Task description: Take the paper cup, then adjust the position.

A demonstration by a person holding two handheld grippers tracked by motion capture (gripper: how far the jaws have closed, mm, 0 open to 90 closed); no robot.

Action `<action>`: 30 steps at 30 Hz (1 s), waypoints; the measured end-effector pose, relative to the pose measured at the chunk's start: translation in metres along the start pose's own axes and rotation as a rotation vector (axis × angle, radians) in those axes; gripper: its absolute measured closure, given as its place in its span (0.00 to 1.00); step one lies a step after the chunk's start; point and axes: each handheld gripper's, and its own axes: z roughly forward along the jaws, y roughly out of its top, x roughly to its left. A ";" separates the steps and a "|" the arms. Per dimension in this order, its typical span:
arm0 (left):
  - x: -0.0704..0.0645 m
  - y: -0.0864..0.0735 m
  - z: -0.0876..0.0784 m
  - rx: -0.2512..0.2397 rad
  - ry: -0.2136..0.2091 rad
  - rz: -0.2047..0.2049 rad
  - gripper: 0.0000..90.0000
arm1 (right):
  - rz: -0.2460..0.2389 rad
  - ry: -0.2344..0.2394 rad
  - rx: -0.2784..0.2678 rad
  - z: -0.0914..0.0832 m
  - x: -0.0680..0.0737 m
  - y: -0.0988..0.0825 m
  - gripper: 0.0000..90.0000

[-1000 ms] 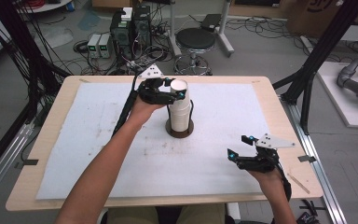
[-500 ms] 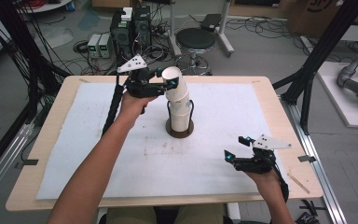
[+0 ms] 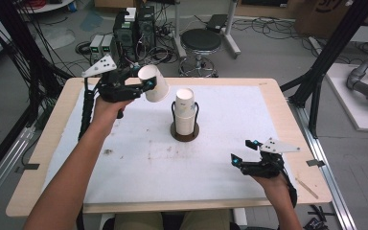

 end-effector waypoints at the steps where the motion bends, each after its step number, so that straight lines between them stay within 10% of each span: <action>1: 0.000 -0.002 -0.005 0.003 0.000 -0.006 0.41 | 0.004 0.001 0.002 0.000 0.000 0.001 0.22; 30: -0.041 -0.073 -0.044 0.098 -0.083 0.060 0.40 | -0.029 0.112 0.003 0.021 0.016 0.014 0.21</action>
